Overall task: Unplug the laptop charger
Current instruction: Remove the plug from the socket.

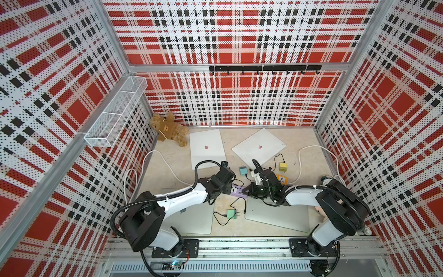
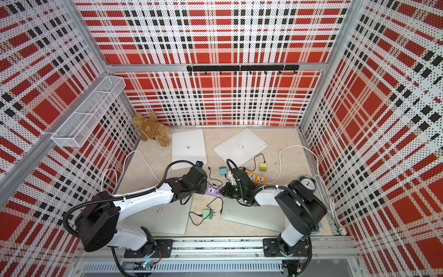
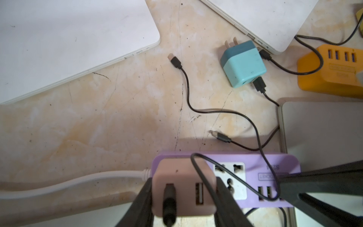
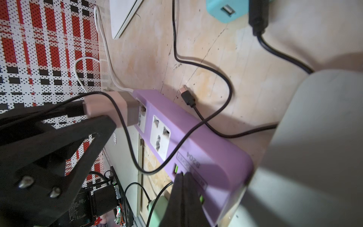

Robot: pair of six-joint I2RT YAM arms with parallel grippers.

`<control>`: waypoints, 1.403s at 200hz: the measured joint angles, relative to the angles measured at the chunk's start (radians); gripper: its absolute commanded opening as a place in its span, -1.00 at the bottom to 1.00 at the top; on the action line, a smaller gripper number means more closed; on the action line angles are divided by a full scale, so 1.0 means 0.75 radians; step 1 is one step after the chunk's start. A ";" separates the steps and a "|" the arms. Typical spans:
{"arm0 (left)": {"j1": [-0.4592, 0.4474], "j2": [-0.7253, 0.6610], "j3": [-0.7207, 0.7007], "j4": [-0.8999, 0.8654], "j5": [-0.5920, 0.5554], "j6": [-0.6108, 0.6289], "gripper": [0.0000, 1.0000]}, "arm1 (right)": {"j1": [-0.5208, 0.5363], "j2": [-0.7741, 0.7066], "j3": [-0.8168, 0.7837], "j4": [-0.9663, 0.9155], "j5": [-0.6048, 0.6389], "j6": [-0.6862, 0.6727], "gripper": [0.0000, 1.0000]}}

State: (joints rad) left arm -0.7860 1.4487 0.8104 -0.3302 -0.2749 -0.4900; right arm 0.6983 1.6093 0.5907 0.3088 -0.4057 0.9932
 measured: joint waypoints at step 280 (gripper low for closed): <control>0.056 -0.045 0.078 -0.082 0.065 -0.009 -0.54 | 0.000 -0.027 0.009 -0.057 0.015 -0.019 -1.00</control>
State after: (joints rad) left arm -0.7437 1.4147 0.8688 -0.3916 -0.2264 -0.4965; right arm 0.6983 1.5887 0.5976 0.2661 -0.3943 0.9787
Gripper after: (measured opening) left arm 0.440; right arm 0.043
